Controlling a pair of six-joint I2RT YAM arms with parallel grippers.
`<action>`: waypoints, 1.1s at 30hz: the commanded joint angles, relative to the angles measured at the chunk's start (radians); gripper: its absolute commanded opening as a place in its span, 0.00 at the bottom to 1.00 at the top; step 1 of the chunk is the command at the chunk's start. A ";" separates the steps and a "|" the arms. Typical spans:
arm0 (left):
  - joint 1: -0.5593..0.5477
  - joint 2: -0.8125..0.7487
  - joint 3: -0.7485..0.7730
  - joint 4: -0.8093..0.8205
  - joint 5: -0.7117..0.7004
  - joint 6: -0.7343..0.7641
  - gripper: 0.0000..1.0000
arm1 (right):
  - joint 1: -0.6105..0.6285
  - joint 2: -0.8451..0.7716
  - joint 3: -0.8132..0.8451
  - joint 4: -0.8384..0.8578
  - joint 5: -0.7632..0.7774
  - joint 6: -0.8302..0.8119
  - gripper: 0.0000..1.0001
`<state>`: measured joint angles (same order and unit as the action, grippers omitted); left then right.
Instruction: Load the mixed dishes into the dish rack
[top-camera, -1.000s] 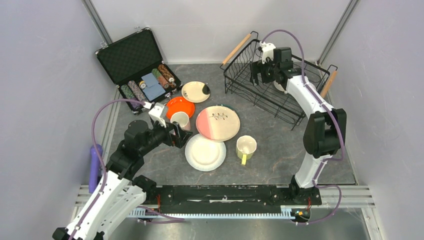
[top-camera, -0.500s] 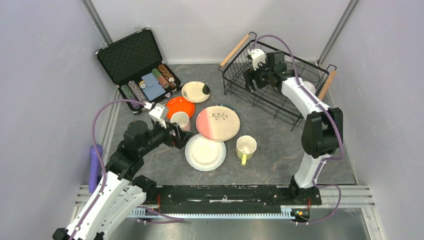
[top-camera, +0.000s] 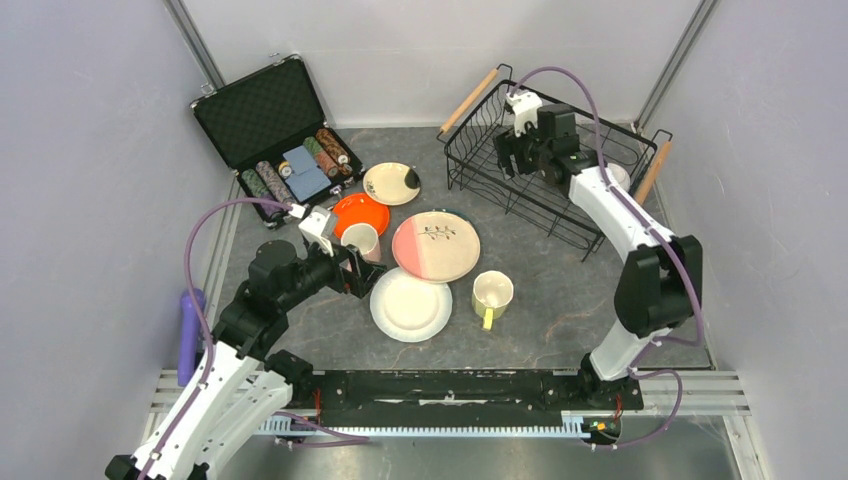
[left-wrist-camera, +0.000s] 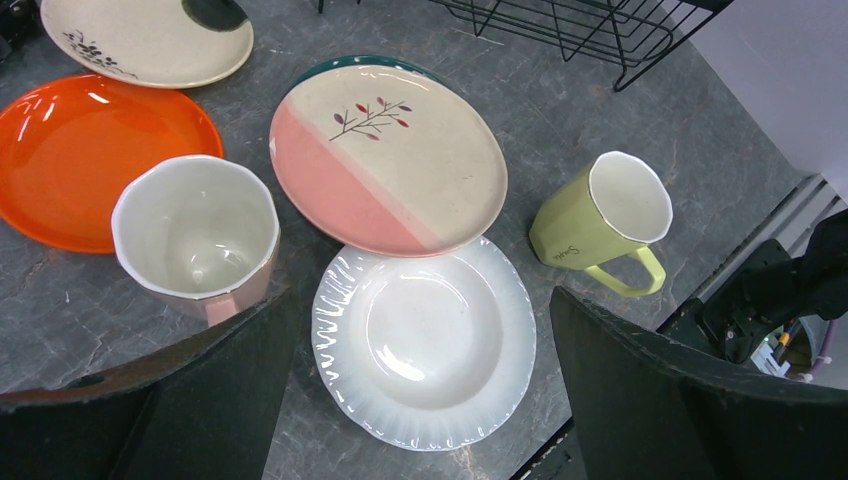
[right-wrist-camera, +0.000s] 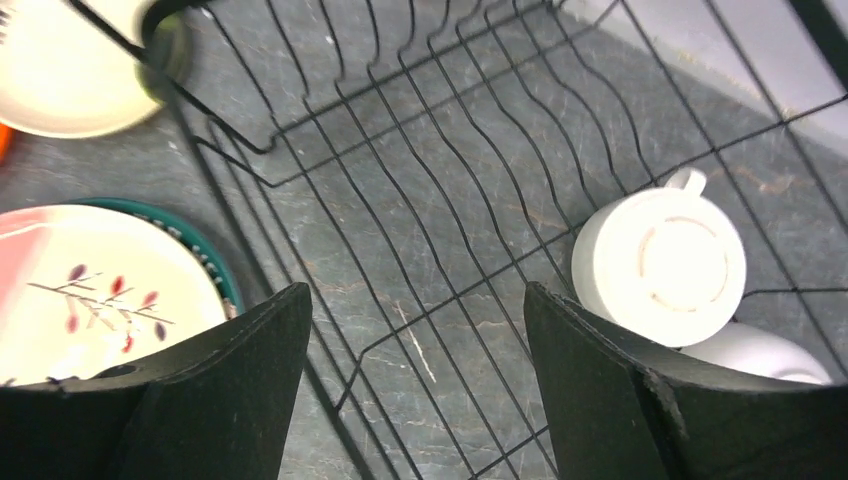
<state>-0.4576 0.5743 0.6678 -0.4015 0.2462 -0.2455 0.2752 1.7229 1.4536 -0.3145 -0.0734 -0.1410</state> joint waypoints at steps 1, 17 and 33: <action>0.002 0.005 0.002 0.040 0.030 0.039 1.00 | 0.011 -0.100 -0.017 0.101 -0.123 0.020 0.84; 0.002 0.020 0.004 0.042 0.038 0.038 1.00 | 0.057 0.010 -0.020 -0.041 -0.125 -0.113 0.71; 0.002 0.018 0.004 0.034 0.031 0.037 1.00 | 0.146 -0.145 -0.250 0.109 0.110 -0.070 0.00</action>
<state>-0.4576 0.5949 0.6678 -0.4011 0.2649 -0.2455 0.3916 1.6752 1.2510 -0.2554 -0.1268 -0.3107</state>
